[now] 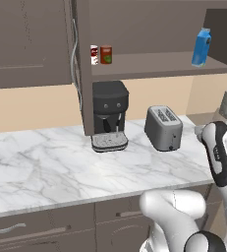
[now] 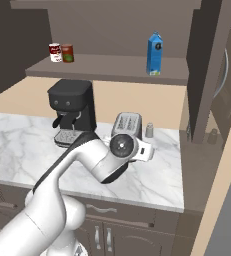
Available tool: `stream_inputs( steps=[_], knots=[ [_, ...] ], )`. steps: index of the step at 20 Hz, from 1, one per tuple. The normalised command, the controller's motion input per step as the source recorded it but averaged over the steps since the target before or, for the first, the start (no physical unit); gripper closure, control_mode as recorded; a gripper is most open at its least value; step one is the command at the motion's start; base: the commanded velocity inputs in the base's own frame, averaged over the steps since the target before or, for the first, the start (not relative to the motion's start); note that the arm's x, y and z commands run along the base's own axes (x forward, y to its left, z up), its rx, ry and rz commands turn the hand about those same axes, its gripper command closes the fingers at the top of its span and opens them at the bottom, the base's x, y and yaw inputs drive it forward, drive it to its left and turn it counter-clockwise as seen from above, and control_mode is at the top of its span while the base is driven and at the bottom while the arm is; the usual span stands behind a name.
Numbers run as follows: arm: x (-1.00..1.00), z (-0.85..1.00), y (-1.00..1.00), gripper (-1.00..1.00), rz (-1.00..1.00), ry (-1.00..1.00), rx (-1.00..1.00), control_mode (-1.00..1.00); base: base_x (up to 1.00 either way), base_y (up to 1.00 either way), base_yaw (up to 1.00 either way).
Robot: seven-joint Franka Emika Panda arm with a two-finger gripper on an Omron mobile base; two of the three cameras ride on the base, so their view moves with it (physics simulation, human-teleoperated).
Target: Pick the cans from the counter and place them in their designated side in the cabinet.
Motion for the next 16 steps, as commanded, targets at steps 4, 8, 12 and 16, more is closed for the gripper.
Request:
stream_inputs(
  steps=[4,8,12,16],
  knots=[
    [-0.15,0.24,0.10,1.00,0.00,-0.12,0.00,-1.00,0.00,0.00,0.00],
    [-0.16,0.24,0.09,1.00,0.00,-0.14,0.00,-1.00,0.00,0.00,0.00],
    [-0.25,0.21,0.04,1.00,0.00,-0.16,0.00,-1.00,0.00,0.00,0.00],
    [-0.22,0.19,0.12,1.00,0.00,-0.15,0.00,-1.00,0.00,0.00,0.00]
  ],
)
